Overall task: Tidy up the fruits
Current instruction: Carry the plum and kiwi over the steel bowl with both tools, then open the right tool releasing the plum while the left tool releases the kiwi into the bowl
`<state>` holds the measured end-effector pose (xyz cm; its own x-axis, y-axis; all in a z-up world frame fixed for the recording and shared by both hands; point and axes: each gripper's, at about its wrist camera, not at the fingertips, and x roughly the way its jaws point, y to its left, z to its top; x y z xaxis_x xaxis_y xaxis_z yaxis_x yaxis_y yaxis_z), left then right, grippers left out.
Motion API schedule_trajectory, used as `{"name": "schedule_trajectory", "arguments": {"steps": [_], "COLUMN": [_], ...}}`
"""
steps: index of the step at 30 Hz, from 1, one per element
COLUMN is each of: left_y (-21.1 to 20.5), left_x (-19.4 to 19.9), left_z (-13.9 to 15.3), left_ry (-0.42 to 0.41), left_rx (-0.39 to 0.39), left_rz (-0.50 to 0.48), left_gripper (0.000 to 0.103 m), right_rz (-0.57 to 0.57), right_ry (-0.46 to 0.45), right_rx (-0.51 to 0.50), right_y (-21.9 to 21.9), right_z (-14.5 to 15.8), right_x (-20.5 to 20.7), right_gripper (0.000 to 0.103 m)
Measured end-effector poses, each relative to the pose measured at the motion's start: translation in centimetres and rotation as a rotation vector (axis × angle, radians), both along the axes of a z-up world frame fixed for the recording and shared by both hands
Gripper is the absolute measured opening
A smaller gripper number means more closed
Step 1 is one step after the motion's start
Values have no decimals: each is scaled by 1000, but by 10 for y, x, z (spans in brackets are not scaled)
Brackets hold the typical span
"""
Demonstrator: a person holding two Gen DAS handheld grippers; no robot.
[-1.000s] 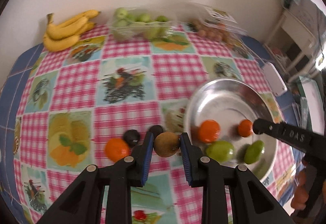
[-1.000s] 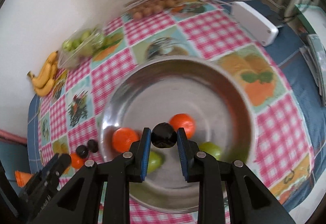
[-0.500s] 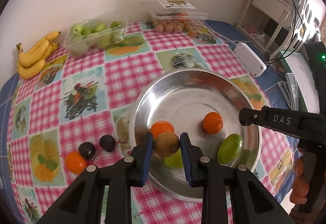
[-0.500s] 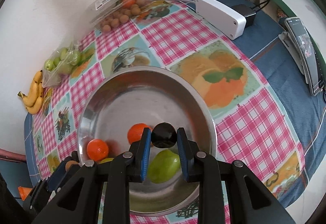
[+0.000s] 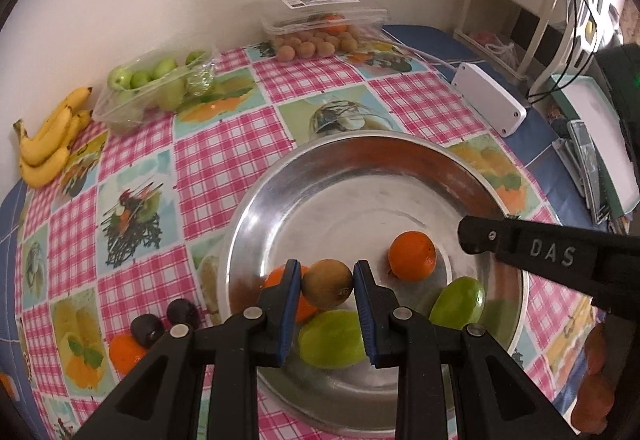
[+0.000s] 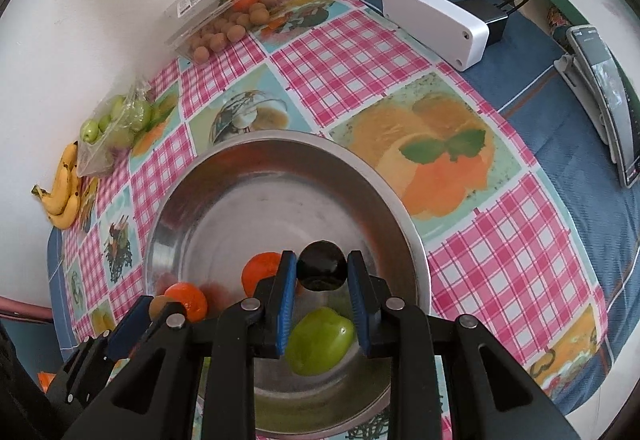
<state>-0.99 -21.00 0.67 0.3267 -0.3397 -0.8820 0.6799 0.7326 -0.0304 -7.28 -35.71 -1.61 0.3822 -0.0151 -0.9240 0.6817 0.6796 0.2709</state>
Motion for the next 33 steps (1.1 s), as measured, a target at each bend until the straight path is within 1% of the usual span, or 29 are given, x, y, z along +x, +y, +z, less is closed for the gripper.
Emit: {"name": "schedule_trajectory", "arguments": {"steps": [11, 20, 33], "left_y": [-11, -13, -13], "left_x": [0, -1, 0], "left_z": [-12, -14, -14], "left_ry": [4, 5, 29], "left_rx": [30, 43, 41], "left_rz": [-13, -19, -18], "left_gripper": [29, 29, 32], "right_rz": [-11, -9, -18], "right_ry": [54, 73, 70], "right_rx": [32, 38, 30], "right_y": [0, 2, 1], "right_z": [-20, -23, -22], "right_x": [6, 7, 6], "right_gripper": [27, 28, 29]}}
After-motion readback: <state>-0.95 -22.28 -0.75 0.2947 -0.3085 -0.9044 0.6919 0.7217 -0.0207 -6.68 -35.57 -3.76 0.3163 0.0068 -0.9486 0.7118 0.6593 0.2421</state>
